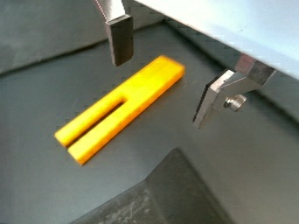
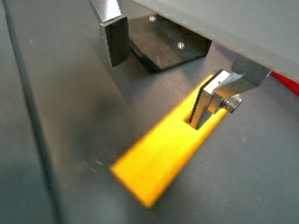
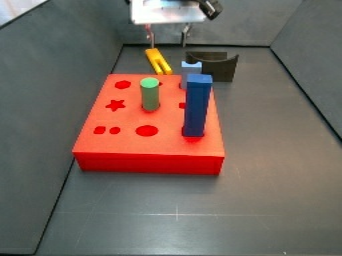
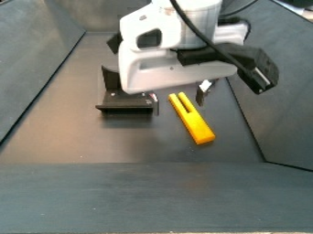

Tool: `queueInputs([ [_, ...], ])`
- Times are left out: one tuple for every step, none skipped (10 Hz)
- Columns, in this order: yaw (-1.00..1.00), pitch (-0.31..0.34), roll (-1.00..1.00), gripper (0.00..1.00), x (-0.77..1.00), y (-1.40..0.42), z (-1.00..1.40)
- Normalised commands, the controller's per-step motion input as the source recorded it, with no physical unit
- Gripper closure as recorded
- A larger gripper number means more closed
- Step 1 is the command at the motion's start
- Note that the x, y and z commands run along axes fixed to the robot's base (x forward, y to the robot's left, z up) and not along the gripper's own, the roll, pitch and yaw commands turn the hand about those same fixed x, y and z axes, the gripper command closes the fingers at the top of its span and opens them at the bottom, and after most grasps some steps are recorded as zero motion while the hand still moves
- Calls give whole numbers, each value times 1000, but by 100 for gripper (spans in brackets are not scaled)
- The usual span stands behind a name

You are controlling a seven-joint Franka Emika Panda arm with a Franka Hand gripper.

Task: Pick up the square-circle object. Move up. Rotate the square-circle object. Place the square-circle object on the fixture. Regrasp the square-circle object. Move to above the board. Insert the square-circle object.
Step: Pick up the square-circle object.

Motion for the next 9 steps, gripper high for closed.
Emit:
queueInputs([
  [429, -286, -33, 0, -260, -240, -569],
  [391, -303, 0, 0, -129, -237, -383],
  [354, -361, -56, 0, -160, -197, -143],
  [309, -410, -80, 0, -243, -126, -34],
  [277, -404, -99, 0, -203, -9, 0],
  [266, -381, -19, 0, -251, 0, -54],
  [194, -333, 0, 0, -234, 0, -254],
  [0, -191, 0, 0, -183, 0, -303],
  [-34, -76, 11, 0, -57, 0, -320],
])
